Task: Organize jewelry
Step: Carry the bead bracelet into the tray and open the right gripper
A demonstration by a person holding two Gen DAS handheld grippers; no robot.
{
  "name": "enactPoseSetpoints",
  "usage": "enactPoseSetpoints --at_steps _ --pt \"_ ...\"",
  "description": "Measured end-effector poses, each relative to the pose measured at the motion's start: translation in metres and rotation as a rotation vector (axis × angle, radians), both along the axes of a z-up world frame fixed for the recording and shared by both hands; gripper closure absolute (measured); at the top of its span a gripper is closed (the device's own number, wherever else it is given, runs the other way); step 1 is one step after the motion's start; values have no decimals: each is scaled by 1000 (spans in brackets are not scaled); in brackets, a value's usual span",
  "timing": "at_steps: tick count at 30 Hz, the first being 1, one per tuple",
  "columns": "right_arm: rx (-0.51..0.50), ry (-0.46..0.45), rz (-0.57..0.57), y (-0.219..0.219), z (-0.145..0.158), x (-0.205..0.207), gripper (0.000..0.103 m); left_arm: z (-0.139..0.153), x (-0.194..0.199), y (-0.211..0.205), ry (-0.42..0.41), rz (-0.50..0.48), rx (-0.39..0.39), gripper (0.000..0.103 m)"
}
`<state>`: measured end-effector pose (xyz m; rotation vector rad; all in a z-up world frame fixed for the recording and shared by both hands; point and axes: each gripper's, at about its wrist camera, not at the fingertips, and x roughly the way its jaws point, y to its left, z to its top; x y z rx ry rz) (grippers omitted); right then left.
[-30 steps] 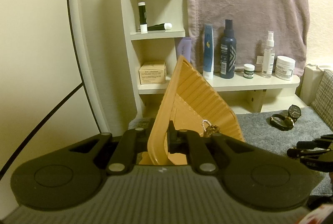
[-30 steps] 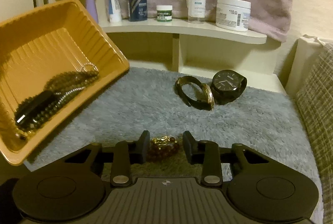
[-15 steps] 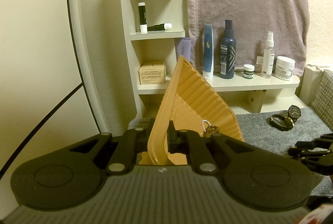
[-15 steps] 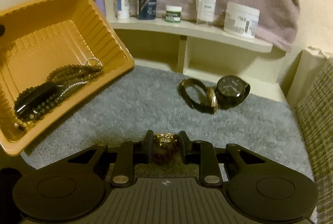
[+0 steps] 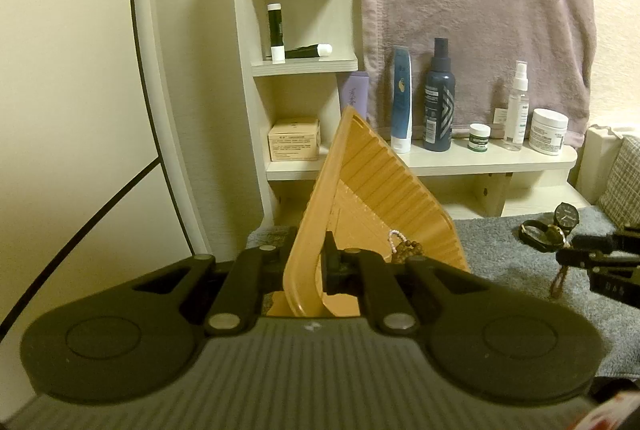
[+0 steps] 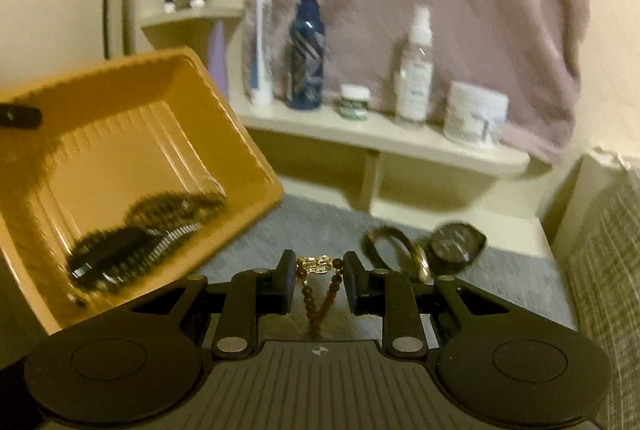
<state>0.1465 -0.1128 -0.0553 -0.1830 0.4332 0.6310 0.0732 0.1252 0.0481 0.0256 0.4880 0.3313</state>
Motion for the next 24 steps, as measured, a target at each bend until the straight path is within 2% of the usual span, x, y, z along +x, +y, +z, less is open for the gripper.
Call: enactPoseSetpoints --at_steps 11,24 --pt "84 -23 176 42 36 -23 78 0 0 0 0 0 1 94" --pt "63 19 319 82 28 -44 78 1 0 -1 0 -1 1 94"
